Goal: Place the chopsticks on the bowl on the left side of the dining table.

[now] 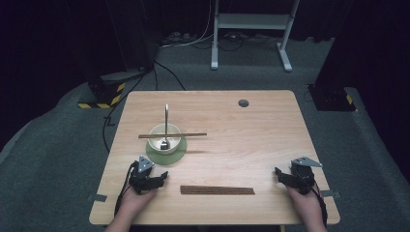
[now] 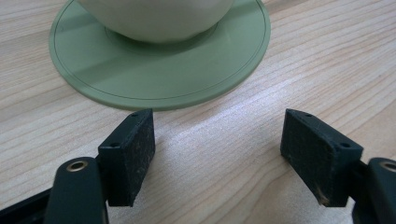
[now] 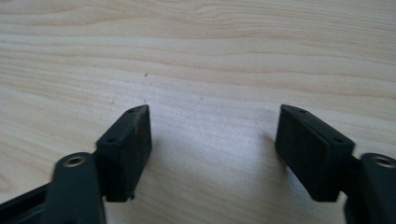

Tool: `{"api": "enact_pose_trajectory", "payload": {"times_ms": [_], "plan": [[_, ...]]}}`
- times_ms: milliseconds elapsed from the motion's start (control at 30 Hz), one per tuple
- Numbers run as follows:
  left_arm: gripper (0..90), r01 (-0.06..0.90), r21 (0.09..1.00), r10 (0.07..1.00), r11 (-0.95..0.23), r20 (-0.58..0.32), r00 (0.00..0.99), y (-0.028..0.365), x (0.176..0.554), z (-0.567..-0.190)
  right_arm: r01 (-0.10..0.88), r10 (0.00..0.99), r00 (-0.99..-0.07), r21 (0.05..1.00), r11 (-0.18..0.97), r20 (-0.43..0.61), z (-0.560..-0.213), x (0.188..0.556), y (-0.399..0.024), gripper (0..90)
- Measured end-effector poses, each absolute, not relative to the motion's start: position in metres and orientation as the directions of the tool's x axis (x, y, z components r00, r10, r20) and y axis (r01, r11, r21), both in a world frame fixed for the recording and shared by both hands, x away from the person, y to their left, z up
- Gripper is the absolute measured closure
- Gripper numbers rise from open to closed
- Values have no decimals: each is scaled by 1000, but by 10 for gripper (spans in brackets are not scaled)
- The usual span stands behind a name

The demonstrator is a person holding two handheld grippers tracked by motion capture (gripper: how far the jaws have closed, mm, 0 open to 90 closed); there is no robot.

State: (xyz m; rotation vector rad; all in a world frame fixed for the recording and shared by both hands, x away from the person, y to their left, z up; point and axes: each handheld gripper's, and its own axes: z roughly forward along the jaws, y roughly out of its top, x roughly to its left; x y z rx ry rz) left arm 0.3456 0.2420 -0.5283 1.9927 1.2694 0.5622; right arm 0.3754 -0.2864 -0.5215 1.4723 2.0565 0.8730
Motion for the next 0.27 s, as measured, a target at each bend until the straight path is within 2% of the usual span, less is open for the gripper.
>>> {"api": "enact_pose_trajectory", "payload": {"times_ms": [267], "plan": [[264, 600, 751, 904, -277, -7, 427, 242, 345, -528, 652, 946, -324, 720, 237, -18, -523, 373, -285, 206]]}}
